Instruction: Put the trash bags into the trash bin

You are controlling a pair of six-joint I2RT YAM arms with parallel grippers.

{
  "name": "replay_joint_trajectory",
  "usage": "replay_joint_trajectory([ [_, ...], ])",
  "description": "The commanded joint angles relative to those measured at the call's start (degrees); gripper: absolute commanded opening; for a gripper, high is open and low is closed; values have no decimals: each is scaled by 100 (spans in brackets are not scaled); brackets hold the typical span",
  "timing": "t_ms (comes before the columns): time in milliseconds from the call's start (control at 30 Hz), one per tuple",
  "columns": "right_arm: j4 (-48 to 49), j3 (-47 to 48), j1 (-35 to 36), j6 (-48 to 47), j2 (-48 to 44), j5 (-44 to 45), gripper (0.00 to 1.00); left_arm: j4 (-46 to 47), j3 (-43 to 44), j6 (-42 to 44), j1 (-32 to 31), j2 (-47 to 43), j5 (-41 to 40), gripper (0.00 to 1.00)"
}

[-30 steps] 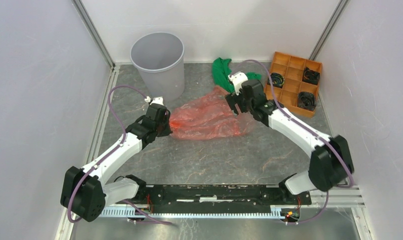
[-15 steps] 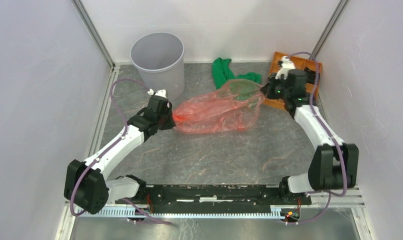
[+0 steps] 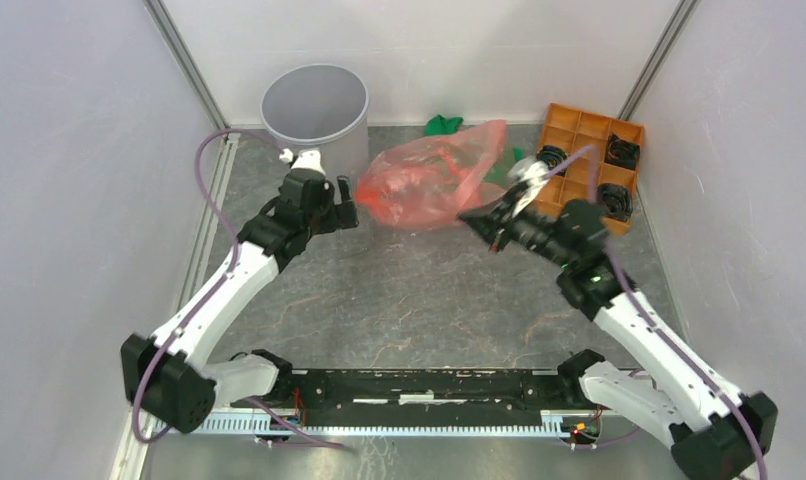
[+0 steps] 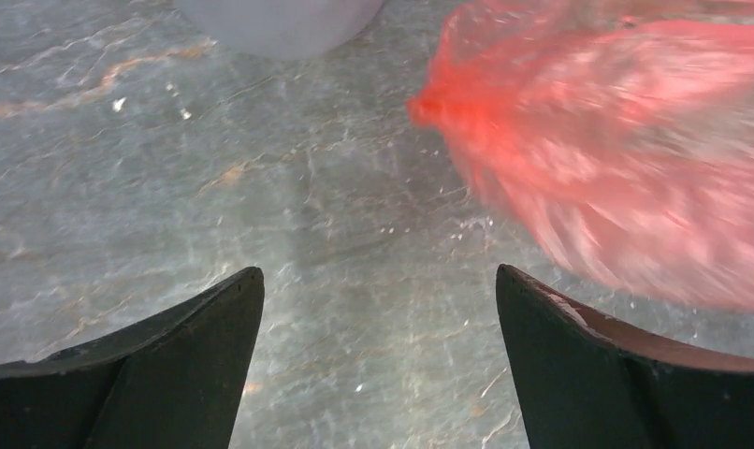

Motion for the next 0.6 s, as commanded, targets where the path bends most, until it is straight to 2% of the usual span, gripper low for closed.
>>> replay_joint_trajectory([
  [0,788,-834,1061,309,343,719,0,-341,-423,67,23,-1071,-317,100],
  [167,1540,-889,2071,526,1412,995,1,-315,-966,-268,20,-2118,963,100],
  [333,1503,-368,3028,454,2423,1081,16,55,-1149,-499,23,-2427,2232,100],
  [400,1442,-301,3213,460,2559,1051,29,168,-1166,-555,18,-2357,2517,100],
  [467,1377,-379,3273,432,2572,927,53,318,-1187,-579,15,-2249,2821,100],
  [567,938,-602,3284,158,2192,1121,78,632,-1286,-561,14,-2147,3323,100],
])
